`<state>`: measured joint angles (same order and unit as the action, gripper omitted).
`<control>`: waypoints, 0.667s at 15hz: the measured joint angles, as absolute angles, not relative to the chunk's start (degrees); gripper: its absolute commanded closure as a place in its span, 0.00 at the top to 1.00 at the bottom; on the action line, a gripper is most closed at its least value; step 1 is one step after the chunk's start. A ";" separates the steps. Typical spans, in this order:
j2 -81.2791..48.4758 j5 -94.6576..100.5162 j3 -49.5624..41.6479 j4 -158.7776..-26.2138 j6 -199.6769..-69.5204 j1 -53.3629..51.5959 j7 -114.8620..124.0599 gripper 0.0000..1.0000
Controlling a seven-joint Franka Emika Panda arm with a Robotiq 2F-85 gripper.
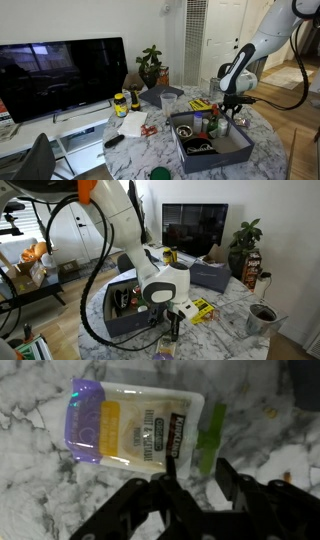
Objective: Put the white and purple packet in the clear container
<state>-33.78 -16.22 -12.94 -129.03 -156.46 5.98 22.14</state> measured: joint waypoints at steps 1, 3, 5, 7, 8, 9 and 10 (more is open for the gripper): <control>-33.63 -16.22 -12.75 -129.04 -155.46 6.03 21.72 0.56; -33.39 -16.23 -12.12 -129.06 -154.09 6.29 20.91 0.73; -33.31 -16.25 -11.24 -129.05 -153.17 6.45 20.45 0.75; -33.32 -16.25 -10.44 -129.05 -152.78 6.42 20.30 0.69; -33.35 -16.24 -10.20 -129.05 -152.72 6.39 20.29 0.63; -33.41 -16.24 -10.11 -129.05 -152.69 6.34 20.29 0.60; -33.47 -16.24 -10.11 -129.05 -152.69 6.32 20.29 0.54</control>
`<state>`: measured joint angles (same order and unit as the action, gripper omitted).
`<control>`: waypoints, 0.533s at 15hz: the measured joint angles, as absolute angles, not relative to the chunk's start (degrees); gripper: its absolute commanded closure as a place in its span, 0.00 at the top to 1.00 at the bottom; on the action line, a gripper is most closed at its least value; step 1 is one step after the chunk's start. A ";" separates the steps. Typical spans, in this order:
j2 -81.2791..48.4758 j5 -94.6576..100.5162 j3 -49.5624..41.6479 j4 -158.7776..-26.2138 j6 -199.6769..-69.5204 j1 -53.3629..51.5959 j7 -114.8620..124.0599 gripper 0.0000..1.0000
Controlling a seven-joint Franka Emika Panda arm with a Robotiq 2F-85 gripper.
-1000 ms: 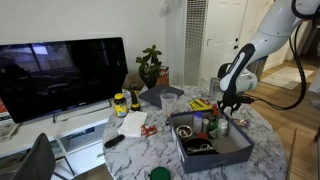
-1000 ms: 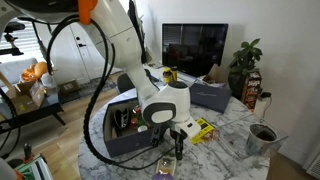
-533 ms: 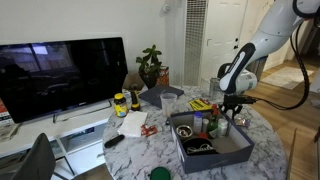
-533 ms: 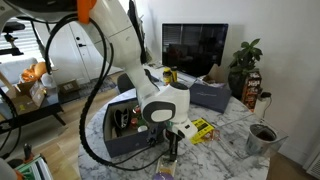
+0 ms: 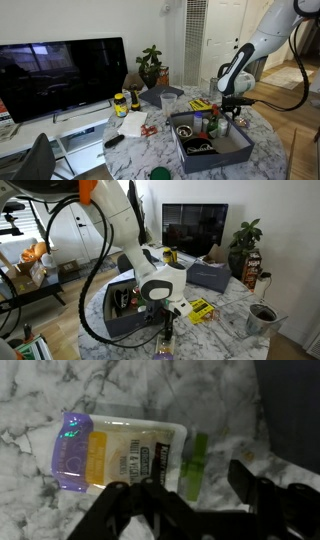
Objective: Put the white and purple packet in the clear container
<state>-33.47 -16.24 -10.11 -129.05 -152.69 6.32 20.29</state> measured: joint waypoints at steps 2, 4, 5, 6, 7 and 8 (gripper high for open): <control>-33.54 -16.24 -10.22 -129.04 -152.69 6.32 20.29 0.60; -33.62 -16.24 -10.34 -128.97 -152.70 6.32 20.31 0.53; -33.73 -16.24 -10.36 -128.92 -152.71 6.32 20.35 0.34; -33.87 -16.24 -10.37 -128.85 -152.72 6.32 20.38 0.27; -33.91 -16.24 -10.40 -128.77 -152.77 6.31 20.42 0.20; -33.87 -16.24 -10.39 -128.66 -152.77 6.25 20.54 0.13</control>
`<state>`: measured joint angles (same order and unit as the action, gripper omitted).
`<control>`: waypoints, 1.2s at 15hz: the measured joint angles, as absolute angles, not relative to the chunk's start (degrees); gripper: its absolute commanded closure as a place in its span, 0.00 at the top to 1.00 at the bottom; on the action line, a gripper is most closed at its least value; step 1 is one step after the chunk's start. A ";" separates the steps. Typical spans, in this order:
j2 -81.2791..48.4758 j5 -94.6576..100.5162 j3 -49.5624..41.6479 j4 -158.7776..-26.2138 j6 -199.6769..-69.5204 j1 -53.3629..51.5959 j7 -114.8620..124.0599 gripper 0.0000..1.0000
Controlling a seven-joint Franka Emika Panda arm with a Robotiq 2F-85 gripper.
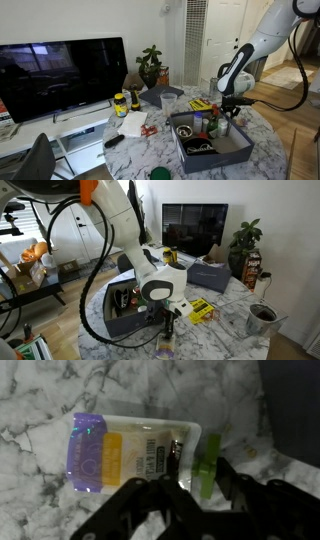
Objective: Put the white and purple packet in the clear container
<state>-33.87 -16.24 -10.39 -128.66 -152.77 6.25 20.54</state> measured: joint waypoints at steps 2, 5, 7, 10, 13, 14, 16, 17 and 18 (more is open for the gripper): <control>-33.88 -16.24 -10.44 -128.55 -152.77 6.03 20.97 0.11; -33.67 -16.24 -10.58 -128.58 -152.80 5.95 21.19 0.11; -32.41 -16.25 -10.84 -128.84 -152.85 6.00 21.19 0.11; -27.55 -16.86 -10.92 -129.39 -152.46 7.19 21.12 0.11; -20.68 -18.81 -10.99 -129.54 -150.21 9.53 20.93 0.11; -18.33 -20.43 -10.89 -129.52 -149.24 10.45 20.53 0.11; -14.12 -26.00 -10.42 -129.27 -146.04 12.50 18.59 0.36; -12.48 -27.46 -10.45 -128.92 -142.52 13.44 17.65 0.36; -11.16 -27.97 -10.56 -128.72 -139.53 14.27 17.14 0.36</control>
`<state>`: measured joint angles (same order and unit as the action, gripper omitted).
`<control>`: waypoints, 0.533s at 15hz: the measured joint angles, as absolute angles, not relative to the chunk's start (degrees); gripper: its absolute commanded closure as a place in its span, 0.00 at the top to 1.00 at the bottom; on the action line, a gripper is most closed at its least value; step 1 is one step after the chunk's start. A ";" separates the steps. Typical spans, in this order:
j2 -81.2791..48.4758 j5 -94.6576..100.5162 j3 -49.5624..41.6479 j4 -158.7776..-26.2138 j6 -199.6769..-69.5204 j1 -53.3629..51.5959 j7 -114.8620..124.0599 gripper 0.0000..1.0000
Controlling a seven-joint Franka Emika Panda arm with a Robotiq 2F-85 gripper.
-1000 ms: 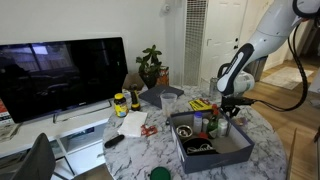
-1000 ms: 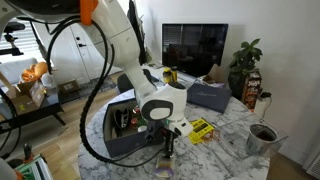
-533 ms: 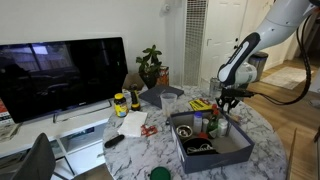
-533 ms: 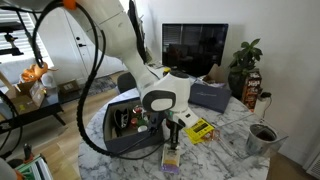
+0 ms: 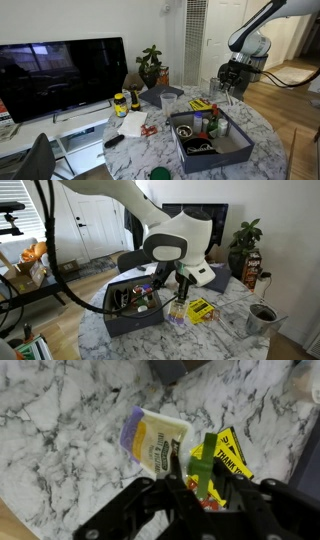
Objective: Put the white and purple packet in the clear container
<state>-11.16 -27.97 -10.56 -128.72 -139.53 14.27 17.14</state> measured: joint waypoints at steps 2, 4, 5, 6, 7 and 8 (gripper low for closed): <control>-9.99 -28.17 -10.61 -128.79 -137.72 15.08 16.77 0.11; -10.01 -30.15 -10.51 -128.60 -137.77 15.06 16.87 0.11; -9.97 -33.18 -10.44 -127.96 -137.78 15.05 16.87 0.11; -9.85 -35.93 -10.50 -126.97 -137.79 15.07 16.91 0.11; -9.69 -38.21 -10.73 -125.72 -137.81 15.13 17.07 0.11; -9.50 -40.18 -11.12 -124.31 -137.83 15.25 17.43 0.11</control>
